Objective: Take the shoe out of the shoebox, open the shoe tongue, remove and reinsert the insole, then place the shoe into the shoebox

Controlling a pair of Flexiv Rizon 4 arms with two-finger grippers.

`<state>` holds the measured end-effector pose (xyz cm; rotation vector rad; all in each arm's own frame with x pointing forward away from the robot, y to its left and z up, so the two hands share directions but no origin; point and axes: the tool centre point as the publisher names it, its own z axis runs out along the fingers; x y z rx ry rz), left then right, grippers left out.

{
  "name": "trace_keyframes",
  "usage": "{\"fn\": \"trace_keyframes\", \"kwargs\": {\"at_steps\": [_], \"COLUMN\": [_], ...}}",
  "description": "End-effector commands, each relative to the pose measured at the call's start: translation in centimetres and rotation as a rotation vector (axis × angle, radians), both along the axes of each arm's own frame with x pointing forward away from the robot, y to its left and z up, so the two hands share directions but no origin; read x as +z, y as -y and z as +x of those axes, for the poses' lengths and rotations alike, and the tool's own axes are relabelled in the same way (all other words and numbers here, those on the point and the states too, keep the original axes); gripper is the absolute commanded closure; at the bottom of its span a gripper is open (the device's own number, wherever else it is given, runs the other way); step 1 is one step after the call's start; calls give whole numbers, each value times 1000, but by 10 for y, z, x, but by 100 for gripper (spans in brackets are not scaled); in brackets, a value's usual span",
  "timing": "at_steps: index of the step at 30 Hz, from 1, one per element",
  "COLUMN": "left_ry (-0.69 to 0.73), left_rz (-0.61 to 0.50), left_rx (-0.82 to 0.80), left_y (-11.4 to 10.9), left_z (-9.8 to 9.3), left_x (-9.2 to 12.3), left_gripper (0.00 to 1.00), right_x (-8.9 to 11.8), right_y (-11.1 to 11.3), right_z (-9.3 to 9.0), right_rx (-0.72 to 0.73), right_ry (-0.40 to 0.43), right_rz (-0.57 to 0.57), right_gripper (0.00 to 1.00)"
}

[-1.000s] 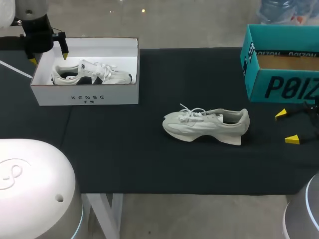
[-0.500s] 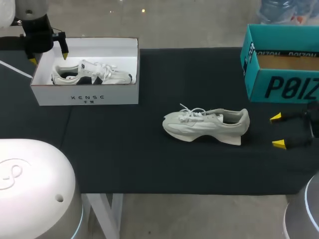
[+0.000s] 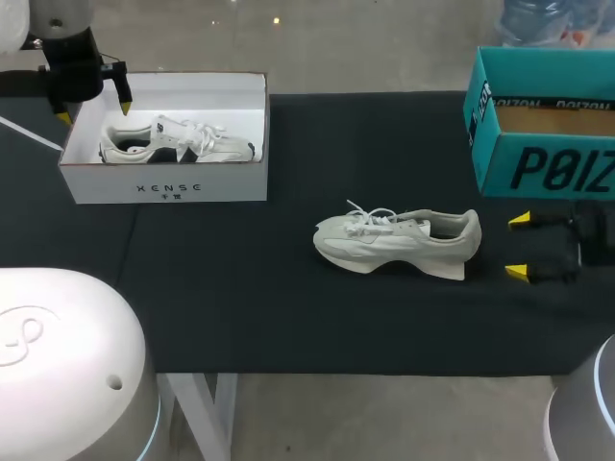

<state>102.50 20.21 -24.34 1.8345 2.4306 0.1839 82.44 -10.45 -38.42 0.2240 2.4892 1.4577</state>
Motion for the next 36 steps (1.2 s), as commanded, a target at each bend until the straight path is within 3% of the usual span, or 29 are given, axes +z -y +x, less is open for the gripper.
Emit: {"fn": "trace_keyframes", "kwargs": {"at_steps": [1, 22, 36], "left_ry": [3, 3, 3], "left_rz": [1, 1, 1], "left_rx": [-1, -1, -1], "left_y": [0, 0, 0], "left_z": [-1, -1, -1], "left_x": [0, 0, 0], "left_gripper": [0, 0, 0], "right_x": [-5, -29, -31], "right_y": [-3, -19, -36], "right_z": [16, 38, 31], "right_rx": [50, 104, 96], "right_ry": [-31, -45, -37], "right_rz": [-3, 31, 74], "right_gripper": [0, 0, 0]}}
